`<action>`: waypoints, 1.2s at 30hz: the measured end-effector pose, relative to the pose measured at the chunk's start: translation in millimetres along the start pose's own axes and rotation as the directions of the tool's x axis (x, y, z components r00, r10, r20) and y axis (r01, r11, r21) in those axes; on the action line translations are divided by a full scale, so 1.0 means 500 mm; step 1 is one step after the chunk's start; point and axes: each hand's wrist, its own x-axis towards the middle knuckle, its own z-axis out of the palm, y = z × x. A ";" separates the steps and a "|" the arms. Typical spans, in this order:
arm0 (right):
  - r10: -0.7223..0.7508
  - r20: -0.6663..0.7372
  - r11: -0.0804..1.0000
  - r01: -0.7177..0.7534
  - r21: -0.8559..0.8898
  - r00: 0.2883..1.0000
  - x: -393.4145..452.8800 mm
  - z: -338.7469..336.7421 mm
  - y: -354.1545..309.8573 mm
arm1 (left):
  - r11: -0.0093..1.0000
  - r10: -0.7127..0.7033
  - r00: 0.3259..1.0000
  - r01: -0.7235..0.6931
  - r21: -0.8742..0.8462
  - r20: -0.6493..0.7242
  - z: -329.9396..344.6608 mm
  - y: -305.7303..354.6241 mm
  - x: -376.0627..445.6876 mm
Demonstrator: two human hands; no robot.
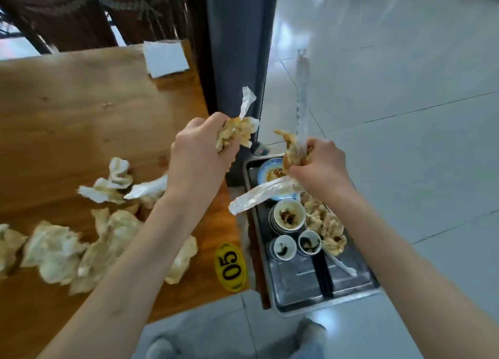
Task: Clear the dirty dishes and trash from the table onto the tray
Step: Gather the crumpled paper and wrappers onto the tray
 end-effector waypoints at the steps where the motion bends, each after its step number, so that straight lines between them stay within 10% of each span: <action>1: 0.017 0.005 1.000 -0.017 -0.013 1.000 0.006 -0.024 0.042 | 1.000 0.000 1.000 0.000 -0.008 0.011 0.026 0.030 -0.005; 18: 0.131 0.137 0.990 -0.122 -0.069 0.982 0.136 -0.027 0.555 | 0.977 -0.198 0.967 0.208 -0.049 0.160 0.521 0.221 -0.048; 36: 0.332 0.232 0.941 -0.303 -0.152 0.914 0.209 0.172 0.715 | 0.671 -0.617 0.715 0.696 -0.254 0.329 0.831 0.145 -0.103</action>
